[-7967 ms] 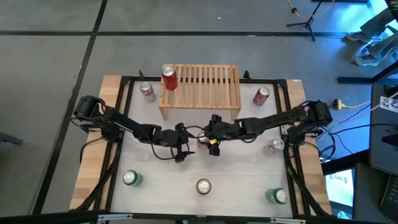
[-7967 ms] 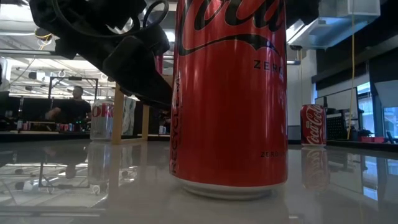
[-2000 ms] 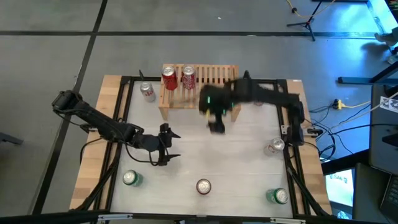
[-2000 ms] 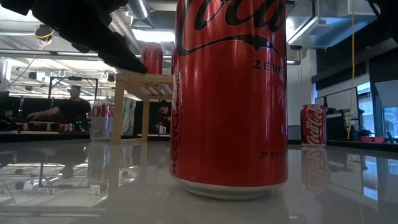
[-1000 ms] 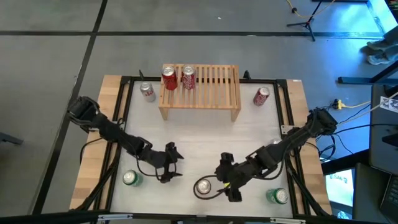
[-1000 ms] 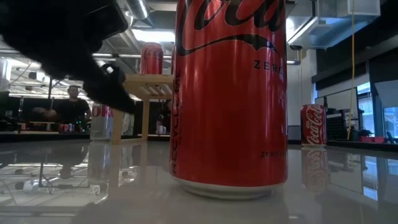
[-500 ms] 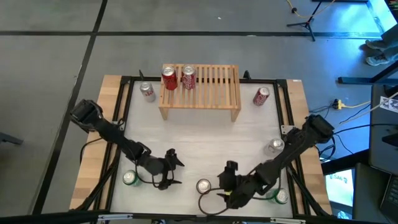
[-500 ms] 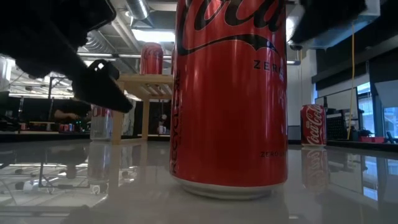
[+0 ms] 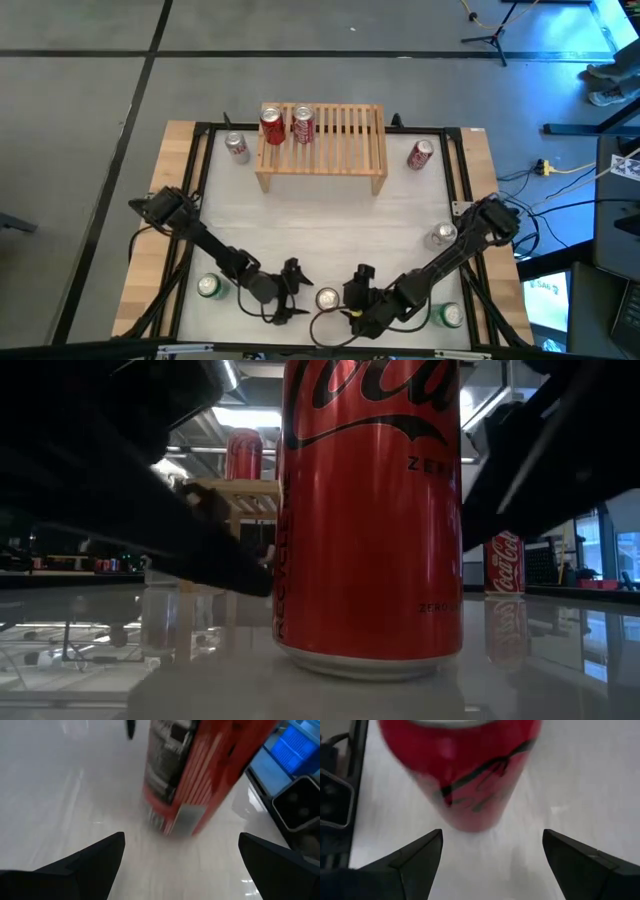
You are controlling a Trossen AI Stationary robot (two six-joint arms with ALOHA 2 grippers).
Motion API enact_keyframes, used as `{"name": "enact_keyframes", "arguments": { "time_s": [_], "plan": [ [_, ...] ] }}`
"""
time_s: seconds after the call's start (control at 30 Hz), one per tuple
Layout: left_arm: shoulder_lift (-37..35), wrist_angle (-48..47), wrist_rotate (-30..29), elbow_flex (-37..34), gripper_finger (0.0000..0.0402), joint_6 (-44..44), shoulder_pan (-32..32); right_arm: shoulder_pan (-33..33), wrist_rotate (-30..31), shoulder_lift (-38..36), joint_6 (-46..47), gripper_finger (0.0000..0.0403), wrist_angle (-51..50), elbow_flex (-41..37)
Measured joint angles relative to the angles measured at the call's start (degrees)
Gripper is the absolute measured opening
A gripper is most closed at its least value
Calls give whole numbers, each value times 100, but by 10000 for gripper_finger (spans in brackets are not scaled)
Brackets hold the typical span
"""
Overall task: Place canned beverage on shelf
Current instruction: Put the red and black soda can on the shelf aligned with the other red and black soda can
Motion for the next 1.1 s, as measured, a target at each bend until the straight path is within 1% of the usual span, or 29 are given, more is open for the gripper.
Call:
{"name": "enact_keyframes", "arguments": {
  "time_s": [0.17,0.4,0.5,0.7,0.8,0.9,1.0,1.1],
  "plan": [
    [134,-18,-15,273,380,189,107,-41,49,52,-121,337,254,0],
    [132,-242,-120,270,380,15,310,-102,133,50,-132,337,609,4],
    [131,-475,-90,270,380,-28,379,-106,28,61,-131,337,646,4],
    [-72,-1295,-126,264,380,-142,387,-106,-289,63,-121,337,766,4],
    [-289,-1685,-302,259,380,-143,383,-104,-493,63,-121,337,858,4],
    [-479,-1964,-593,257,380,-208,351,-97,-599,63,-130,337,829,4],
    [-598,-2259,-646,259,380,-312,301,-102,-818,4,-121,337,707,14],
    [-669,-2493,-606,253,380,-325,194,-104,-920,-186,-42,337,69,290]
  ]
}}
